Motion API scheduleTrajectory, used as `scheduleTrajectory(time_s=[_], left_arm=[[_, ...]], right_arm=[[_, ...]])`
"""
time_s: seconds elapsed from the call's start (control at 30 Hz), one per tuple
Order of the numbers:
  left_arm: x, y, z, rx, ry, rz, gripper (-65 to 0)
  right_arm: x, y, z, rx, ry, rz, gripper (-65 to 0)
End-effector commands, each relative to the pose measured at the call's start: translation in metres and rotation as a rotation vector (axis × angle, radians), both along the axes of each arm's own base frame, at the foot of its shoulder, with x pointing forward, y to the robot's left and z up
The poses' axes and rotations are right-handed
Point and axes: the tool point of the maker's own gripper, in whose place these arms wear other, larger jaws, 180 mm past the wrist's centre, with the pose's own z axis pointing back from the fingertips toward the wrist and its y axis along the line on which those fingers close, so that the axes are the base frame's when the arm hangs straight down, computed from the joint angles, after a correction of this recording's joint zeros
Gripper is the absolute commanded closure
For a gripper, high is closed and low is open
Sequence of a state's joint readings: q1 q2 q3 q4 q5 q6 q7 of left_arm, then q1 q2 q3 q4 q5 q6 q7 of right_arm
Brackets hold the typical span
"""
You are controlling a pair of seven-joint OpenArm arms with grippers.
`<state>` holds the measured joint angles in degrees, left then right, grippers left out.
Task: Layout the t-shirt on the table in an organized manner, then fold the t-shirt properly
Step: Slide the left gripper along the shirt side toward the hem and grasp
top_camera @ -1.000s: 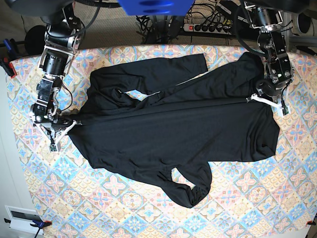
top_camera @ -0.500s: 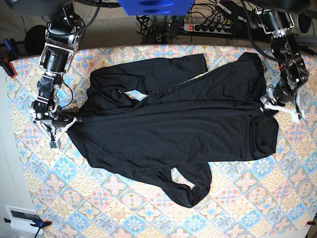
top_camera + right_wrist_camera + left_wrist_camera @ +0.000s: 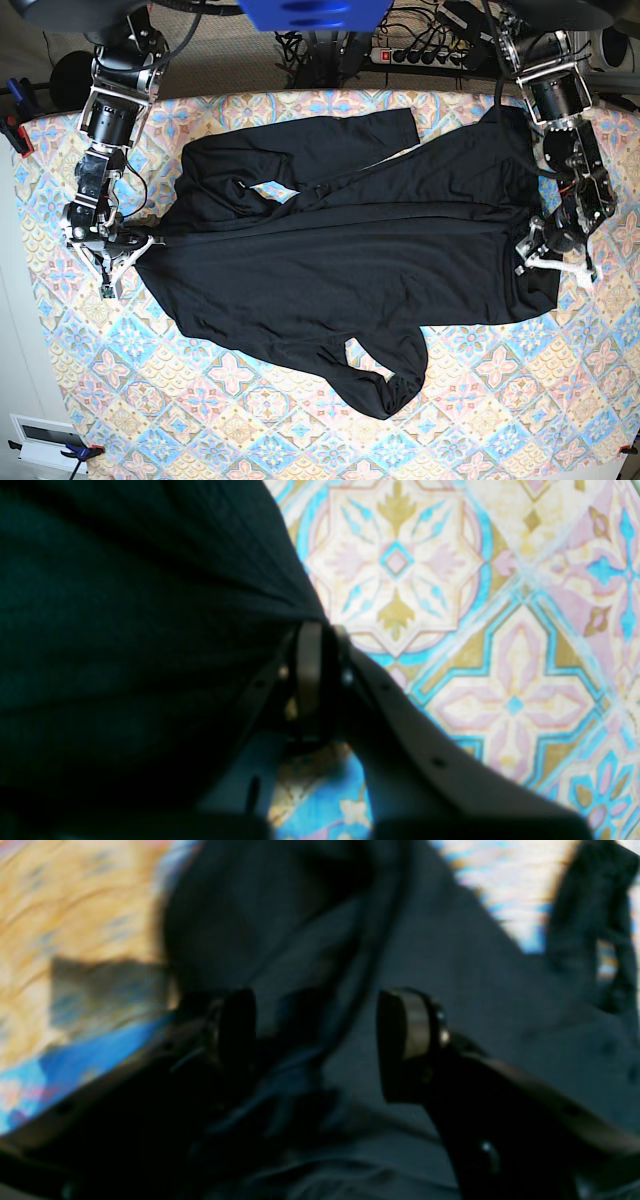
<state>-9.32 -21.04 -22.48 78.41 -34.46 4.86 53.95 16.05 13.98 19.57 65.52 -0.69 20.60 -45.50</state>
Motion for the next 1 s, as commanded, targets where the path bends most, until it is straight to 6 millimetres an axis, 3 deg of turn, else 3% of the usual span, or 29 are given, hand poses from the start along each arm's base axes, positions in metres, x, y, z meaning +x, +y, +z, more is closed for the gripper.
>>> scheduleTrajectory(time_s=[0.0,0.1,0.27,0.4,0.6,0.73,0.87,0.97], left_arm=[[0.013,0.008,0.019,0.035,-0.052,0.003,-37.7],[0.024,0.003,0.015,0.030,-0.070,0.008,-37.7],[0.032,0.009,-0.001,0.004,-0.040,0.044,-37.7],[0.038,0.019,-0.004,0.078,-0.035,0.066,-37.7],[0.047,0.012,-0.018,0.170,-0.010,0.023,-37.6],[0.054,-0.003,-0.028,0.233,0.006,-0.046,-37.2],[0.056,-0.001,-0.038,0.270,0.042,-0.057,-28.5],[0.056,0.001,-0.039,0.271,0.045,-0.055,-14.3]], right_arm=[[0.009,-0.011,0.015,-0.028,-0.031,-0.013,0.0],[0.009,-0.011,0.015,-0.028,-0.031,-0.013,0.0],[0.009,-0.010,0.015,-0.027,-0.031,-0.011,0.0],[0.010,-0.010,0.015,-0.027,-0.033,-0.011,0.0],[0.010,-0.010,0.015,-0.027,-0.033,-0.011,0.0],[0.010,-0.010,0.016,-0.027,-0.034,-0.011,0.0],[0.010,-0.010,0.016,-0.024,-0.036,-0.013,0.0],[0.010,-0.010,0.016,-0.024,-0.036,-0.013,0.0]])
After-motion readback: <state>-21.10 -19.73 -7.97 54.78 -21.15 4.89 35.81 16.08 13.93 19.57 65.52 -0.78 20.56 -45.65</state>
